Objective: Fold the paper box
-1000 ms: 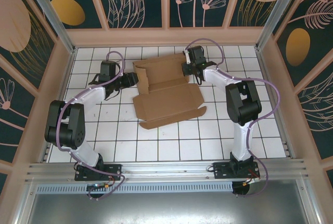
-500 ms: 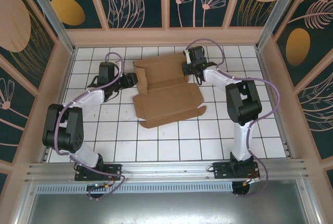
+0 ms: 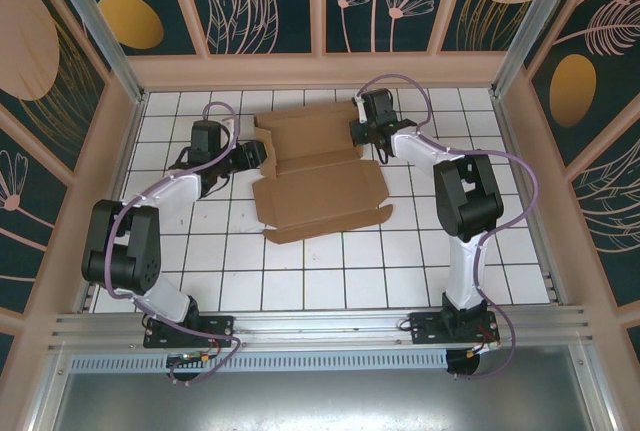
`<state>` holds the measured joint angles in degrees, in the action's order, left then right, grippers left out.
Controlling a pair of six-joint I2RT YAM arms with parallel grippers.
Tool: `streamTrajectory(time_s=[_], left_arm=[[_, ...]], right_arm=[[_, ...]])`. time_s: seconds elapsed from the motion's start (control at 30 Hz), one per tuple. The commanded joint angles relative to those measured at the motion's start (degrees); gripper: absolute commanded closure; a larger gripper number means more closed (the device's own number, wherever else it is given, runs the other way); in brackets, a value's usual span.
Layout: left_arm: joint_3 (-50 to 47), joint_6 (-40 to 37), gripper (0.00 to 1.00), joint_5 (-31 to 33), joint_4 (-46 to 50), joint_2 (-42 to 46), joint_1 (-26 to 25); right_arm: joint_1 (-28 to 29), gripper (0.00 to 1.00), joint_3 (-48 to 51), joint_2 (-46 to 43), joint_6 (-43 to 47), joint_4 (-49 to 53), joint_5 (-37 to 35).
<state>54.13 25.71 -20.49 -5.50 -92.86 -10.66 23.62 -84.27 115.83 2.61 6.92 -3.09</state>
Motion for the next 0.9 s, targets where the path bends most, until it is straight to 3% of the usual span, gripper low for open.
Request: streamTrajectory(time_s=[0.0, 0.6, 0.77, 0.87], left_arm=[[4.65, -0.58, 0.36, 1.36, 0.0, -2.63, -0.56], [12.05, -3.77, 0.4, 12.35, 3.33, -12.33, -2.08], [13.2, -4.63, 0.47, 16.84, 3.3, -14.14, -2.5], [14.51, -5.15, 0.58, 20.57, 4.88, -15.93, -3.1]], right_arm=[[0.54, 1.0, 3.49, 1.73, -0.15, 6.71, 1.48], [1.6, 1.0, 5.24, -0.39, 0.11, 5.48, 1.18], [2.31, 1.0, 6.17, -1.18, -0.23, 4.36, 0.73], [2.53, 1.0, 6.96, -2.05, -0.56, 3.73, 0.29]])
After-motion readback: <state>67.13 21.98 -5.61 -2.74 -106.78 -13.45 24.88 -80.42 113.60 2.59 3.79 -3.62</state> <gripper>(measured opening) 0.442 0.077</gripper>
